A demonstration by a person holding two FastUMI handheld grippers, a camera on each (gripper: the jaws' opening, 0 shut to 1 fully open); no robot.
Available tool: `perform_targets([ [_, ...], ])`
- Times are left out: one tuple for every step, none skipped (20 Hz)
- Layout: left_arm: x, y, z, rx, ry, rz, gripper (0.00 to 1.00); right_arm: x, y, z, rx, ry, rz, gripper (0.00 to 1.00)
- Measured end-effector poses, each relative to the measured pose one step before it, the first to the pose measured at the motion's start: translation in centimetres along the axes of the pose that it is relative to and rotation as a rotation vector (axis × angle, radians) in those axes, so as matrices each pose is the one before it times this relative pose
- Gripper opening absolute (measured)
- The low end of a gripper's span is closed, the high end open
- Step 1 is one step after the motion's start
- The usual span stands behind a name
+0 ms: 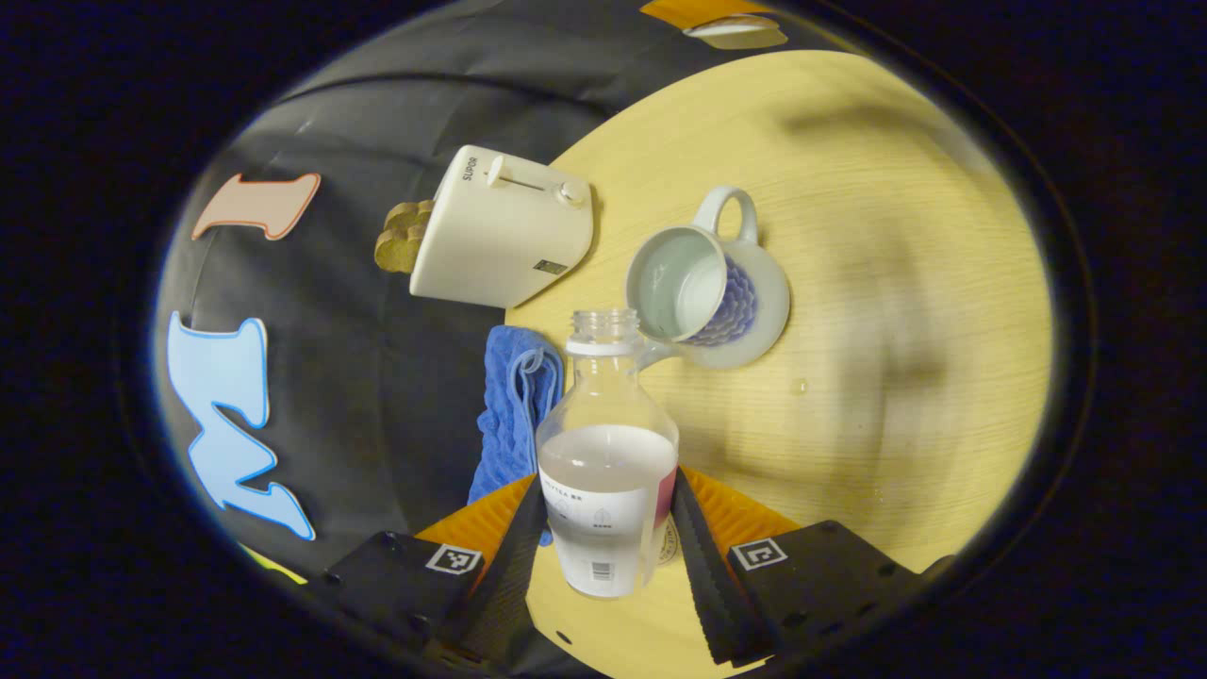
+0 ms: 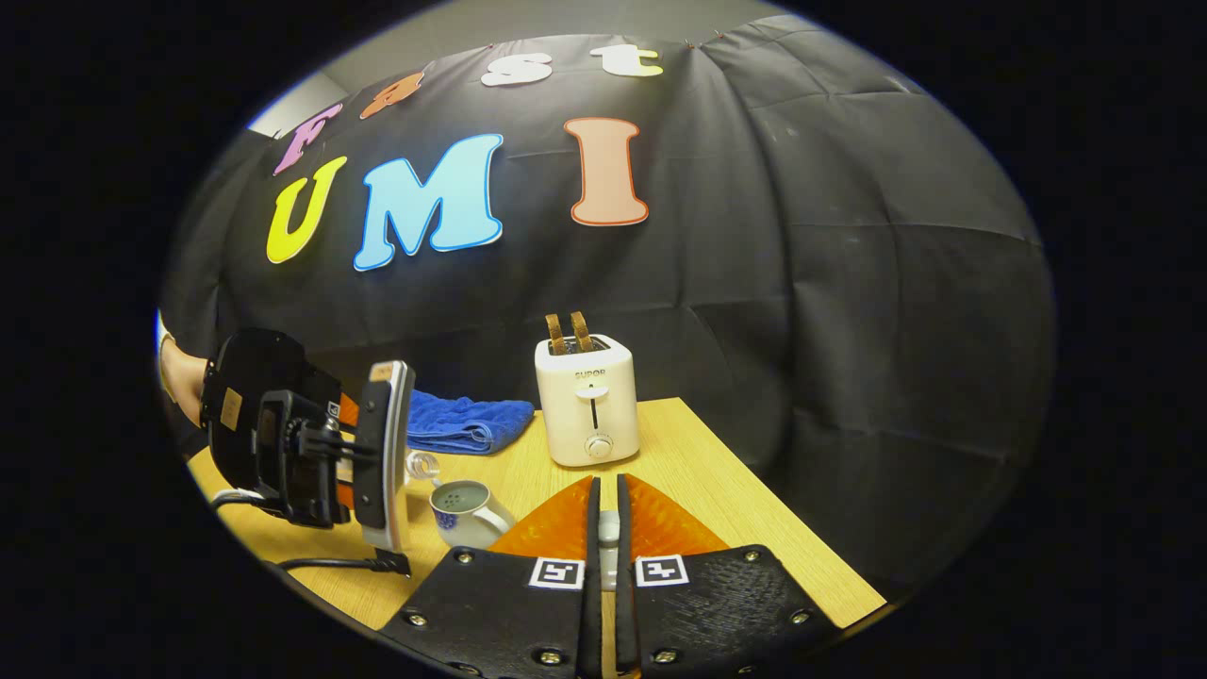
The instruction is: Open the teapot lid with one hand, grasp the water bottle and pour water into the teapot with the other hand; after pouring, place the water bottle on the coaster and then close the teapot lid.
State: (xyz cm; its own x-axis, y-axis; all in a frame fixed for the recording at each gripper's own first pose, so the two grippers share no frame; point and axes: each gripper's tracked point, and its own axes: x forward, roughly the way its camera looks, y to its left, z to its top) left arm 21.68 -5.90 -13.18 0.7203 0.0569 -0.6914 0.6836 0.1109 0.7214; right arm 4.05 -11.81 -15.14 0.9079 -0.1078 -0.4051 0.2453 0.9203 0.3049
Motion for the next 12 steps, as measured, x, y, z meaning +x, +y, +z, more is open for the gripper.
perform_targets([
  [-0.264, 0.214, 0.095, 0.02832, 0.00895, 0.00271, 0.83, -0.045, 0.013, 0.166, 0.00293, -0.00460, 0.00390, 0.05],
  [-0.052, 0.190, 0.309, 0.02669, 0.00367, 0.00156, 0.83, -0.029, -0.047, -0.006, 0.00034, -0.00398, 0.00126, 0.05],
  [0.031, 0.191, 0.225, 0.03077, 0.00513, -0.00089, 0.83, 0.021, -0.123, 0.044, -0.00037, -0.00038, -0.00227, 0.06],
  [0.069, 0.393, 0.209, 0.03382, 0.00815, 0.00920, 0.83, -0.004, -0.111, 0.030, 0.00110, 0.00123, -0.00361, 0.06],
  [-0.059, 0.453, 0.006, 0.03444, 0.00951, 0.00791, 0.83, -0.053, -0.052, -0.078, 0.00299, 0.00072, 0.00080, 0.06],
  [-0.084, 0.369, -0.007, 0.02558, 0.00836, 0.01247, 0.83, -0.031, 0.041, -0.061, 0.00414, 0.00154, 0.00265, 0.06],
  [0.131, 0.141, -0.106, 0.02183, 0.01133, 0.00016, 0.83, -0.045, 0.066, -0.008, 0.00147, -0.00021, 0.00227, 0.06],
  [0.031, 0.174, -0.071, 0.02193, 0.01142, 0.00849, 0.83, 0.025, 0.017, 0.076, -0.00202, -0.00200, 0.00097, 0.06],
  [0.223, 0.126, 0.052, 0.02441, 0.00767, 0.00059, 0.83, -0.015, 0.014, 0.034, -0.00161, -0.00081, 0.00023, 0.06],
  [0.214, 0.148, -0.011, 0.01848, 0.00811, 0.00875, 0.83, -0.029, 0.094, -0.024, -0.00065, -0.00098, 0.00381, 0.06],
  [-0.125, 0.165, -0.020, 0.01937, 0.00415, 0.00443, 0.83, 0.022, 0.089, 0.070, 0.00074, 0.00038, 0.00351, 0.06],
  [-0.066, 0.130, 0.001, 0.01802, 0.00940, 0.00328, 0.83, -0.019, 0.022, -0.113, -0.00124, 0.00032, 0.00189, 0.06],
])
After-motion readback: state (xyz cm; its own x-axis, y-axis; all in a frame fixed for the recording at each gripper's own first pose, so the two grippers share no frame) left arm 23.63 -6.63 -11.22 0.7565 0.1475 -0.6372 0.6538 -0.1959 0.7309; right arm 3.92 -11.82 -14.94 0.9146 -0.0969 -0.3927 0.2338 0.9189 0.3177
